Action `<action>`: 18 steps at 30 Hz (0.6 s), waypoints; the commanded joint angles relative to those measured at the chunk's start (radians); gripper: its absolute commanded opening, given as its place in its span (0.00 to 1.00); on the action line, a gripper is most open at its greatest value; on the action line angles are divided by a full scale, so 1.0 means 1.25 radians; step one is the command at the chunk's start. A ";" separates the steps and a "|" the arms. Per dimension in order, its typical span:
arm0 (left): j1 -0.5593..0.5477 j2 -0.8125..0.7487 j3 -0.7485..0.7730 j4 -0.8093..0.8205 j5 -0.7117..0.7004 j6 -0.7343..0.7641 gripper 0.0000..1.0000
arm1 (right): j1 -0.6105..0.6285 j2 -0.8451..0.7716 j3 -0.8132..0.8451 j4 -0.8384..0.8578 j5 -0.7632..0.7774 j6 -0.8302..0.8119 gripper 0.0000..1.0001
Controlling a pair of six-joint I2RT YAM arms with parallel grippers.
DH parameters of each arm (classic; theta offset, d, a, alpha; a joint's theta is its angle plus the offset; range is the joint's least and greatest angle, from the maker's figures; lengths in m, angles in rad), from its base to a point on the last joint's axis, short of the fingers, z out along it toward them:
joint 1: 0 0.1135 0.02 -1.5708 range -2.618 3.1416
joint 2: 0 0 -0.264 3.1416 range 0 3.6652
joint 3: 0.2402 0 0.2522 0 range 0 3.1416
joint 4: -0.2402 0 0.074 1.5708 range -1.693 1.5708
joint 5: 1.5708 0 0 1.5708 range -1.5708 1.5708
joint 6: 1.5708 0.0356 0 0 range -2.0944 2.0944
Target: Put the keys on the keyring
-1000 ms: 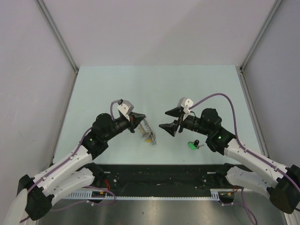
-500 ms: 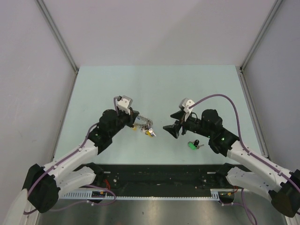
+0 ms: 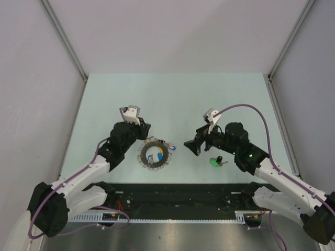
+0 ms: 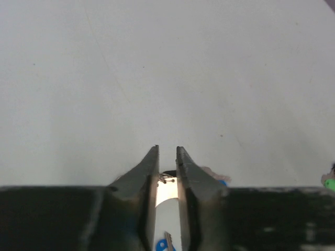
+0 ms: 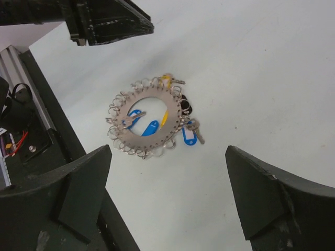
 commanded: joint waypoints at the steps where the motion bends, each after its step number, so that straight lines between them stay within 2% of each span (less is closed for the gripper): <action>1: 0.013 -0.044 0.029 -0.049 -0.051 -0.036 0.37 | -0.012 -0.026 0.013 -0.028 0.051 0.076 1.00; 3: 0.016 -0.065 0.040 -0.075 -0.062 -0.038 0.51 | -0.016 -0.034 0.013 -0.038 0.073 0.095 1.00; 5: 0.017 -0.085 0.046 -0.106 -0.068 -0.040 0.59 | -0.017 -0.049 0.012 -0.051 0.092 0.108 1.00; 6: 0.020 -0.090 0.057 -0.118 -0.069 -0.043 0.67 | -0.018 -0.055 0.012 -0.054 0.110 0.121 1.00; 8: 0.021 -0.105 0.072 -0.163 -0.079 -0.051 0.75 | -0.022 -0.072 0.013 -0.066 0.121 0.130 1.00; 9: 0.021 -0.106 0.089 -0.173 -0.089 -0.056 0.86 | -0.023 -0.076 0.013 -0.071 0.137 0.136 1.00; 11: 0.022 -0.115 0.106 -0.242 -0.106 -0.080 0.98 | -0.029 -0.088 0.012 -0.082 0.147 0.150 1.00; 18: 0.023 -0.141 0.177 -0.378 -0.138 -0.095 1.00 | -0.052 -0.099 0.013 -0.101 0.169 0.201 1.00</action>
